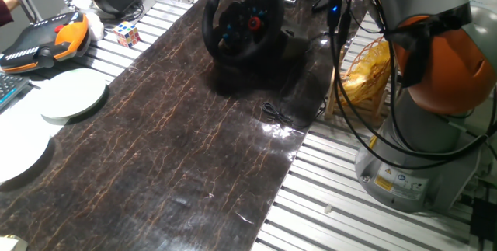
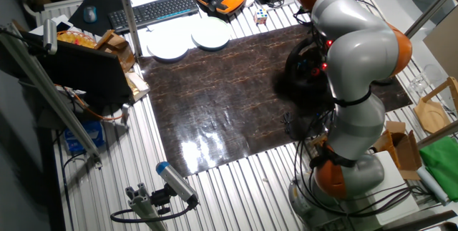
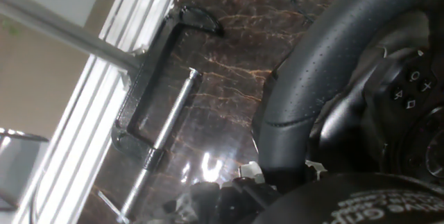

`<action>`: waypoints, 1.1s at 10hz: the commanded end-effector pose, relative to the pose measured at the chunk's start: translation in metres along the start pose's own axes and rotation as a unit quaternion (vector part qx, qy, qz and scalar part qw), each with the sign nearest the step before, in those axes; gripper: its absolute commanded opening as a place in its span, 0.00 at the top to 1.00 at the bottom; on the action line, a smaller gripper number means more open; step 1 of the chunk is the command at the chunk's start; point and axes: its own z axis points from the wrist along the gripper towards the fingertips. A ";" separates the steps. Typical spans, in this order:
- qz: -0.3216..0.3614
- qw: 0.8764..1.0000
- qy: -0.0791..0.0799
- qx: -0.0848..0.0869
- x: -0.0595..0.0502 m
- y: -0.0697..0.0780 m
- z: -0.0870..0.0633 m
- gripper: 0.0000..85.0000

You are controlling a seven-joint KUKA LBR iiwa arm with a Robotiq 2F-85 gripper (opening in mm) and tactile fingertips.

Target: Rotate the steering wheel 90 degrees counterclockwise

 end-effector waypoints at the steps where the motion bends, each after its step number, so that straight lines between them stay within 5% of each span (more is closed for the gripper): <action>1: -0.007 1.000 0.005 0.002 0.002 0.000 0.001 0.85; 9: -0.064 0.998 0.017 0.011 0.019 -0.013 0.005 0.93; 11: -0.090 0.995 0.032 0.014 0.022 -0.015 0.007 0.95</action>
